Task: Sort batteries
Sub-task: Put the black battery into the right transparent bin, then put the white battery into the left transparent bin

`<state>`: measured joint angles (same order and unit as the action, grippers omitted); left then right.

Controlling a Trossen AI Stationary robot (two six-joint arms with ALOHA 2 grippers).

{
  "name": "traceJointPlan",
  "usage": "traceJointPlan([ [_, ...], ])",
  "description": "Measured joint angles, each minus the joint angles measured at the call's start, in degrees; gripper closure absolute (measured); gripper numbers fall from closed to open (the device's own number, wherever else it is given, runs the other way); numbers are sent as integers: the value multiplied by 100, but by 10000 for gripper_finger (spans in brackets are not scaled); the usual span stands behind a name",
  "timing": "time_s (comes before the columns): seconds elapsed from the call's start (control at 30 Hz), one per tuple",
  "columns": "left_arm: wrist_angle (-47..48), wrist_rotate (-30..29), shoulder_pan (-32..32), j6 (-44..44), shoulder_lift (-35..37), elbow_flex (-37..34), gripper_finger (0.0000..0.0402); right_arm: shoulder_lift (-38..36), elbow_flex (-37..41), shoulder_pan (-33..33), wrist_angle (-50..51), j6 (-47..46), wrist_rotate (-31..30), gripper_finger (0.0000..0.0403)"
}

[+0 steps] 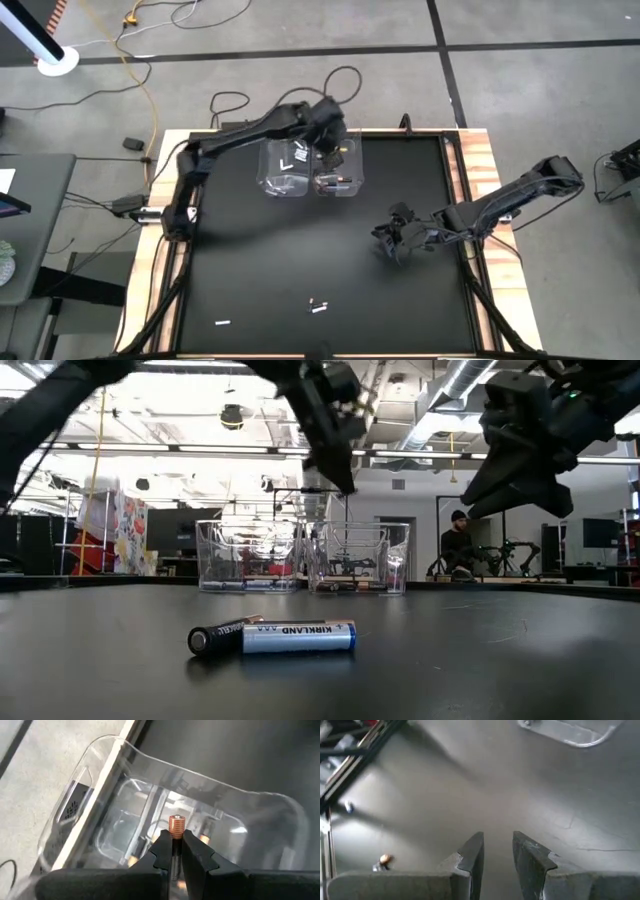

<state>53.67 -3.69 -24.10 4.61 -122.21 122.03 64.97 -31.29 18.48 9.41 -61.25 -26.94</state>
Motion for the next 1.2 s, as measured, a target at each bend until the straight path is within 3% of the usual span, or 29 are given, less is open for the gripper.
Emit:
traceJointPlan([
  [0.17,212,45,-191,-43,-877,670,383,2,0,-176,0,-74,-1,281],
  [0.47,448,46,-209,-110,-1562,729,340,2,0,-424,3,-236,-7,281],
  [0.83,264,35,-251,118,-1575,849,267,2,0,-635,7,-132,-11,281],
  [1.2,1055,-386,-189,110,-1117,879,272,0,-2,-577,-7,-13,-11,281],
])
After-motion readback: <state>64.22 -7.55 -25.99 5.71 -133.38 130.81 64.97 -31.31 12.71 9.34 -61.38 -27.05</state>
